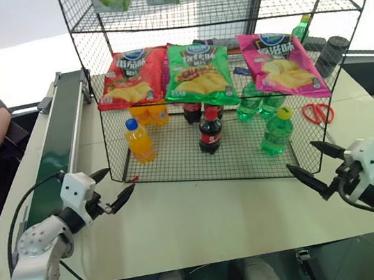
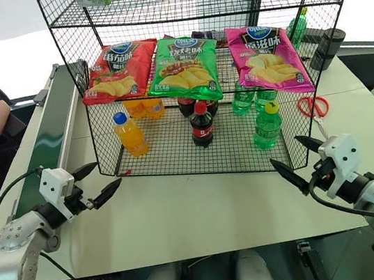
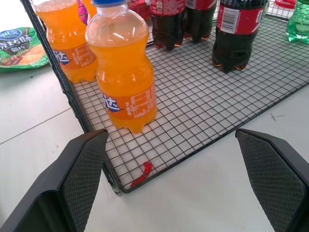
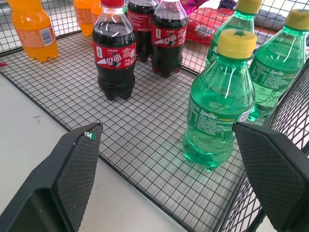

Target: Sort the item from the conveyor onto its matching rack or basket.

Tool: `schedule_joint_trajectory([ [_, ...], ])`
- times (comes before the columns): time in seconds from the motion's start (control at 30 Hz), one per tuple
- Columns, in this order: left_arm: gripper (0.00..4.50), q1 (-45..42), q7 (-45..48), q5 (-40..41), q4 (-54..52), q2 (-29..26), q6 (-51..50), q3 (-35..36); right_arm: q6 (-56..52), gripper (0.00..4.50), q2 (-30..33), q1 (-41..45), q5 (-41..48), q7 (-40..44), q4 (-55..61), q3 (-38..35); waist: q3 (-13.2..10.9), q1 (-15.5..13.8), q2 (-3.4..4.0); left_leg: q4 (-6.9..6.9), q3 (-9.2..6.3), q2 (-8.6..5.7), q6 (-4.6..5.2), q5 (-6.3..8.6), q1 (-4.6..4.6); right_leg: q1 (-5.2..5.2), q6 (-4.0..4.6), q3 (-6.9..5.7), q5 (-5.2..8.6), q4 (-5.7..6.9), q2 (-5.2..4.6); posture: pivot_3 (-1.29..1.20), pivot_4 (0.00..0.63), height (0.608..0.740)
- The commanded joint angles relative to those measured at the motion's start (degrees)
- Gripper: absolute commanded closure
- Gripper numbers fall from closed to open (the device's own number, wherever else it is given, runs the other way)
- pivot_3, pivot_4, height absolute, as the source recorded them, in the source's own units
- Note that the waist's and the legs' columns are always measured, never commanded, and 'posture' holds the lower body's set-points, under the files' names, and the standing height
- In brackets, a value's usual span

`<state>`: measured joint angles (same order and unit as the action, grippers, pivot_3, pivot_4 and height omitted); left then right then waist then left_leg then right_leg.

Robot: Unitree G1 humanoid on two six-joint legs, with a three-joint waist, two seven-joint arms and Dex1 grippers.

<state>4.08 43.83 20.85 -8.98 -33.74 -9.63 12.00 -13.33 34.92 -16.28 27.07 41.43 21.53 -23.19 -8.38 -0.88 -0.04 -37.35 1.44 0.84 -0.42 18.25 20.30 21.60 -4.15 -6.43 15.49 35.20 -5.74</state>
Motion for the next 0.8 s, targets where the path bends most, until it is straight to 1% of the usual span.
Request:
schedule_joint_trajectory([
  [0.03, 0.0, -0.56, -0.15, -0.1, -0.65, -0.03, 1.11, 0.43, 0.56, 0.03, 0.59, 0.9, -0.34, 0.21, 0.18, -0.14, 0.0, 0.0, 0.0, 0.0, 0.0, 0.0, 0.0, 0.0, 0.0, -0.01, 0.0, 0.0, 0.0, 0.0, 0.0, 0.0, 0.15, 0.724],
  [0.8, 0.0, -1.49, -1.1, -0.52, -0.73, 0.65, 0.74, 0.22, 2.55, 0.03, -0.08, 3.07, -1.37, 0.86, -2.72, 1.44, 0.0, 0.0, 0.0, -0.01, 0.0, 0.0, 0.0, 0.0, 0.0, -0.01, 0.0, 0.0, 0.0, 0.0, 0.0, 0.0, 0.15, 0.724],
])
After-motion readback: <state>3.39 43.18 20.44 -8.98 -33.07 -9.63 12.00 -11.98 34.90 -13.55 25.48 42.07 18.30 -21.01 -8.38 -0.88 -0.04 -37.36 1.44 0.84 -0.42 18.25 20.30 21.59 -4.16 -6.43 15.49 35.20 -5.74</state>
